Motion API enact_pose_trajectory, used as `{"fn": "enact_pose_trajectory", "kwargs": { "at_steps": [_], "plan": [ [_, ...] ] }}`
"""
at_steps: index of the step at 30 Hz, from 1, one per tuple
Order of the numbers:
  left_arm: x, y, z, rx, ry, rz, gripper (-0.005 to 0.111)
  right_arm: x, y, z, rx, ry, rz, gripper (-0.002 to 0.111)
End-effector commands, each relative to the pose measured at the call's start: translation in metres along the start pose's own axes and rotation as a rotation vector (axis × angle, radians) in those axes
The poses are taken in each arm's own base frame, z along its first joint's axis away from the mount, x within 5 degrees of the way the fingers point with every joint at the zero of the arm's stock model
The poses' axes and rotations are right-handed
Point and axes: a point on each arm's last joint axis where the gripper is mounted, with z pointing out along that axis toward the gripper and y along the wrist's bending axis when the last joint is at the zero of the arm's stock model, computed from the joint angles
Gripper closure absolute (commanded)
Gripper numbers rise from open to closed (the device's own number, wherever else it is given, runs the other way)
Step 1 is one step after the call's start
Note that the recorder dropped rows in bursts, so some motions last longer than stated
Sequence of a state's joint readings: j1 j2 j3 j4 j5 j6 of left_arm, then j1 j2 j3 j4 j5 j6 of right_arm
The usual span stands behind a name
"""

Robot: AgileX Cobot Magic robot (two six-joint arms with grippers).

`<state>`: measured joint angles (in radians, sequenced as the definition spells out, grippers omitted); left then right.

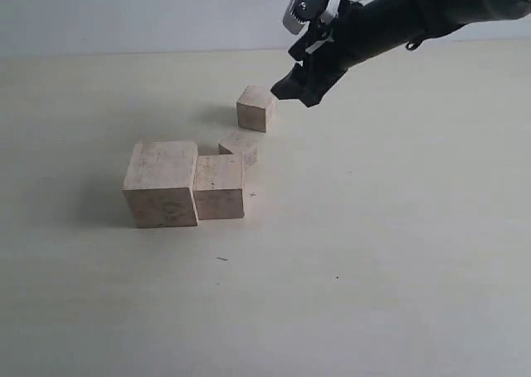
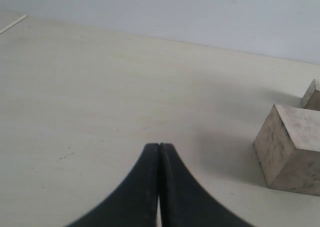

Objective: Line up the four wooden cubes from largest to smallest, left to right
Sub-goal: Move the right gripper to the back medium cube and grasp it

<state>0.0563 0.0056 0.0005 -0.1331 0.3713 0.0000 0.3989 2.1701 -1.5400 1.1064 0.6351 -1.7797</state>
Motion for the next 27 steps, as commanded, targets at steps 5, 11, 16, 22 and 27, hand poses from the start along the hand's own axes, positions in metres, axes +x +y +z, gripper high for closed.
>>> {"fn": "enact_pose_trajectory", "kwargs": {
  "at_steps": [5, 11, 16, 22, 27],
  "plan": [
    [-0.001, -0.001, 0.000, 0.009, -0.008, 0.000, 0.107, 0.017, 0.000, 0.023, -0.011, -0.062, -0.031, 0.029],
    [-0.001, -0.001, 0.000, 0.009, -0.008, 0.000, 0.107, 0.023, 0.001, 0.035, -0.016, -0.123, 0.009, 0.029],
    [-0.001, -0.001, 0.000, 0.009, -0.008, 0.000, 0.107, 0.028, 0.001, 0.041, -0.010, -0.134, 0.051, 0.029],
    [-0.001, -0.001, 0.000, 0.009, -0.008, 0.000, 0.107, 0.032, -0.003, 0.050, 0.000, -0.156, 0.099, 0.029],
    [-0.001, -0.001, 0.000, 0.009, -0.008, 0.000, 0.107, 0.034, -0.003, 0.053, -0.009, -0.158, 0.101, 0.029]
  ]
}}
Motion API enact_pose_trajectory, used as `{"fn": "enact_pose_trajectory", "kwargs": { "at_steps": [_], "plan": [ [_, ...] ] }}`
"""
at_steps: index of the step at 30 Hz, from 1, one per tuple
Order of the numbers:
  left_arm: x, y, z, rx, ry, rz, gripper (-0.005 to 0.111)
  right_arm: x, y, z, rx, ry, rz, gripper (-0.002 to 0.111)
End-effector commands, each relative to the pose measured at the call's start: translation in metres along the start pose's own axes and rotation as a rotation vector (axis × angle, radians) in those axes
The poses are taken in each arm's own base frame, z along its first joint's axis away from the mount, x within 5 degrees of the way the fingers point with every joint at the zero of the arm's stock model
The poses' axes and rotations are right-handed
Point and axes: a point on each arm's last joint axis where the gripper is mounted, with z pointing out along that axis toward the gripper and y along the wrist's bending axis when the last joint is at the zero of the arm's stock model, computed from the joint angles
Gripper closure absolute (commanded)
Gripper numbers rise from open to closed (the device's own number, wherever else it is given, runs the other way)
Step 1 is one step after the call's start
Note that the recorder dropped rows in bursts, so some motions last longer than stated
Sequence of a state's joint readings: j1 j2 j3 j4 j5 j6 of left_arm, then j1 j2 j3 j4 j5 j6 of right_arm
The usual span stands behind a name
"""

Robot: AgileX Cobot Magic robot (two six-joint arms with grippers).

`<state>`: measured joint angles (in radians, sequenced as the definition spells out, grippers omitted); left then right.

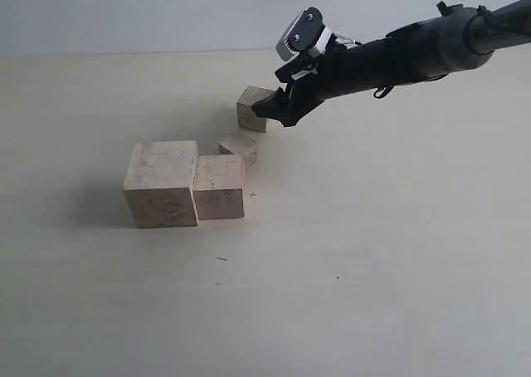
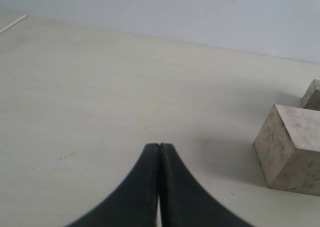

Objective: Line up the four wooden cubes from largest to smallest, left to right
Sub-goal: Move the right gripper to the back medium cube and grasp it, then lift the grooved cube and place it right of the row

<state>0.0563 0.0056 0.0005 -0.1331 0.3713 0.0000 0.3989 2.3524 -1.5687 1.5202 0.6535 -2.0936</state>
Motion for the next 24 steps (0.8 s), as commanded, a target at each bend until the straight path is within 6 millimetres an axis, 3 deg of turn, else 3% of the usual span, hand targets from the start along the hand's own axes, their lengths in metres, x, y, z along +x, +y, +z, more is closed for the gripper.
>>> {"fn": "enact_pose_trajectory", "kwargs": {
  "at_steps": [1, 24],
  "plan": [
    [-0.001, -0.001, 0.000, 0.009, -0.008, 0.000, 0.107, -0.003, -0.003, -0.001, -0.001, -0.022, -0.009, 0.029],
    [-0.001, -0.001, 0.000, 0.009, -0.008, 0.000, 0.107, 0.004, -0.008, 0.015, -0.032, -0.057, 0.014, 0.030]
  ]
}}
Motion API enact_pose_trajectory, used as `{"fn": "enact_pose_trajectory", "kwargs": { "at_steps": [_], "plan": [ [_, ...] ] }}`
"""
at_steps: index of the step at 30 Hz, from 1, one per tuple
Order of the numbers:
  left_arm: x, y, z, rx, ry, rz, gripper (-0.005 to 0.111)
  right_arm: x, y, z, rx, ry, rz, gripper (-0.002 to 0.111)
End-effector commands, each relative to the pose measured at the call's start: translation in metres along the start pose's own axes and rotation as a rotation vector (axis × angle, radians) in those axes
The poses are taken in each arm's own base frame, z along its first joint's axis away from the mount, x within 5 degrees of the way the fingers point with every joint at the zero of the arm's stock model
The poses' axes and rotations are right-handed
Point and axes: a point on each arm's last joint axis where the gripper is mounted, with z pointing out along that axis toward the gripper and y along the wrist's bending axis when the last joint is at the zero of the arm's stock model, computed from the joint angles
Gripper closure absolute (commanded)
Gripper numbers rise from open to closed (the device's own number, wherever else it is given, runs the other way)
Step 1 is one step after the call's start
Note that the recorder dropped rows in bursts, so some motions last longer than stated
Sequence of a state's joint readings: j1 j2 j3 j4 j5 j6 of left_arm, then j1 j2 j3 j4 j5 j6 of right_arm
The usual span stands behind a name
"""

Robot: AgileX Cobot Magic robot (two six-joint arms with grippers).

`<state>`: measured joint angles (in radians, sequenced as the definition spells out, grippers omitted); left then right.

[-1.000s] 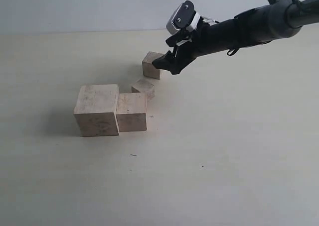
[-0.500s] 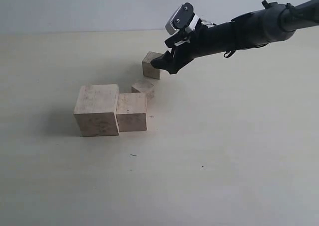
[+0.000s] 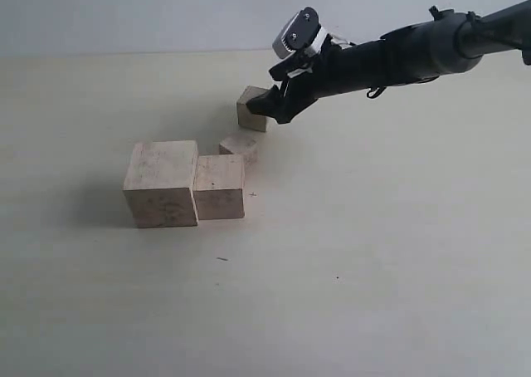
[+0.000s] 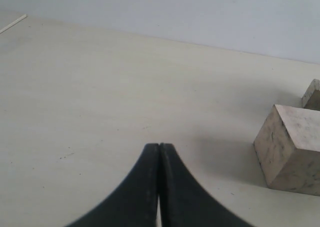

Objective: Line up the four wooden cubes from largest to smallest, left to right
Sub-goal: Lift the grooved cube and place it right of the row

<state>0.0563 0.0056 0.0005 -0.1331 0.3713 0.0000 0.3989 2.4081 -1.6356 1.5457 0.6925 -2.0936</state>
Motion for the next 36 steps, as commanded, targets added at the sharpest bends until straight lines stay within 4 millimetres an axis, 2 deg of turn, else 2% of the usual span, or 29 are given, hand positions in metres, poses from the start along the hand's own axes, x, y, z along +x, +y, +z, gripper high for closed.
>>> {"fn": "enact_pose_trajectory", "kwargs": {
  "at_steps": [1, 4, 7, 10, 15, 21, 25, 29, 32, 36],
  "plan": [
    [-0.001, -0.001, 0.000, 0.009, -0.008, 0.000, 0.107, 0.003, -0.003, 0.005, -0.011, -0.016, 0.001, 0.030],
    [-0.001, -0.001, 0.000, 0.009, -0.008, 0.000, 0.107, 0.012, -0.002, 0.009, -0.018, -0.004, 0.013, 0.033],
    [-0.001, -0.001, 0.000, 0.009, -0.008, 0.000, 0.107, 0.014, -0.002, 0.010, -0.022, 0.001, 0.012, 0.043],
    [-0.001, -0.001, 0.000, 0.009, -0.008, 0.000, 0.107, 0.012, -0.002, 0.010, -0.021, 0.001, 0.007, 0.063],
    [-0.001, -0.001, 0.000, 0.009, -0.008, 0.000, 0.107, -0.005, 0.000, -0.002, -0.057, 0.022, -0.007, 0.107],
    [-0.001, -0.001, 0.000, 0.009, -0.008, 0.000, 0.107, -0.032, 0.002, -0.031, -0.071, 0.173, -0.119, 0.108],
    [-0.001, -0.001, 0.000, 0.009, -0.008, 0.000, 0.107, -0.059, 0.005, -0.055, -0.060, 0.214, -0.153, 0.108],
    [-0.001, -0.001, 0.000, 0.009, -0.008, 0.000, 0.107, -0.080, 0.015, -0.081, -0.111, 0.270, -0.205, 0.108],
    [-0.001, -0.001, 0.000, 0.009, -0.008, 0.000, 0.107, -0.083, 0.025, -0.093, -0.200, 0.344, -0.196, 0.108],
    [-0.001, -0.001, 0.000, 0.009, -0.008, 0.000, 0.107, -0.074, 0.037, -0.101, -0.313, 0.429, -0.196, 0.108]
  ]
}}
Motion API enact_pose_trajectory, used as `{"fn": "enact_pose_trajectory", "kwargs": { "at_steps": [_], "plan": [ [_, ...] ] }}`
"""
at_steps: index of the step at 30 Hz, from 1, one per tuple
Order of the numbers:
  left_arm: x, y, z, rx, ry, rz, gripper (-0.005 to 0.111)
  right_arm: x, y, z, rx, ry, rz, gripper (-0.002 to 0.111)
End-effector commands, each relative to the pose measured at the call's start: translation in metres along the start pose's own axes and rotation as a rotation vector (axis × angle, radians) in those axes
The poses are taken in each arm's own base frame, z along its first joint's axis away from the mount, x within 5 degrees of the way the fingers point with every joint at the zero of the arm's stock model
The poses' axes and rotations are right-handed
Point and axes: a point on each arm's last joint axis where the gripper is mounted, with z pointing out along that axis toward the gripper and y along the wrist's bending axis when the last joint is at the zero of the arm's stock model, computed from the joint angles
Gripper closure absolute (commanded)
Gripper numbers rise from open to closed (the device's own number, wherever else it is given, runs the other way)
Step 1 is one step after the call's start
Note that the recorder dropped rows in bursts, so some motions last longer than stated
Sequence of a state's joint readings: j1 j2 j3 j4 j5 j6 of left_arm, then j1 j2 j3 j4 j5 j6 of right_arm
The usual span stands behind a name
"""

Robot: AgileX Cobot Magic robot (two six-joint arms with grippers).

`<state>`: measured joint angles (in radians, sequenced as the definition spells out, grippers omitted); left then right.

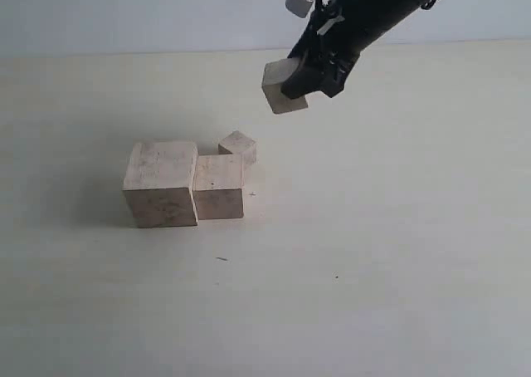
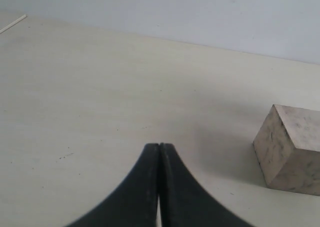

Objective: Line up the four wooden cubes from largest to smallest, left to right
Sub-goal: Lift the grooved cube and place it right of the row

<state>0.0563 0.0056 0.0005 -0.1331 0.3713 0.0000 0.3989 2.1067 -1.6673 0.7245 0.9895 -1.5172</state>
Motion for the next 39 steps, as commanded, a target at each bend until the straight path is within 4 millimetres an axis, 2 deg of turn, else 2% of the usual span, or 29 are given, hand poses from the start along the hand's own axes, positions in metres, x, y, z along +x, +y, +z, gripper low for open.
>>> {"fn": "enact_pose_trajectory", "kwargs": {
  "at_steps": [1, 7, 12, 16, 21, 30, 39],
  "plan": [
    [-0.001, -0.001, 0.000, 0.009, -0.008, 0.000, 0.107, 0.009, 0.017, -0.005, -0.115, 0.076, 0.005, 0.108],
    [-0.001, -0.001, 0.000, 0.009, -0.008, 0.000, 0.107, 0.025, 0.039, 0.008, -0.197, 0.054, 0.086, 0.108],
    [-0.001, -0.001, 0.000, 0.009, -0.008, 0.000, 0.107, 0.044, 0.057, 0.026, -0.239, 0.010, -0.012, 0.108],
    [-0.001, -0.001, 0.000, 0.009, -0.008, 0.000, 0.107, 0.051, 0.057, 0.034, -0.156, -0.017, -0.053, 0.108],
    [-0.001, -0.001, 0.000, 0.009, -0.008, 0.000, 0.107, 0.047, 0.053, 0.040, -0.094, -0.118, -0.055, 0.108],
    [-0.001, -0.001, 0.000, 0.009, -0.008, 0.000, 0.107, 0.066, 0.054, 0.071, -0.155, -0.151, -0.024, 0.108],
    [-0.001, -0.001, 0.000, 0.009, -0.008, 0.000, 0.107, 0.079, 0.060, 0.090, -0.223, -0.170, -0.010, 0.108]
  ]
}}
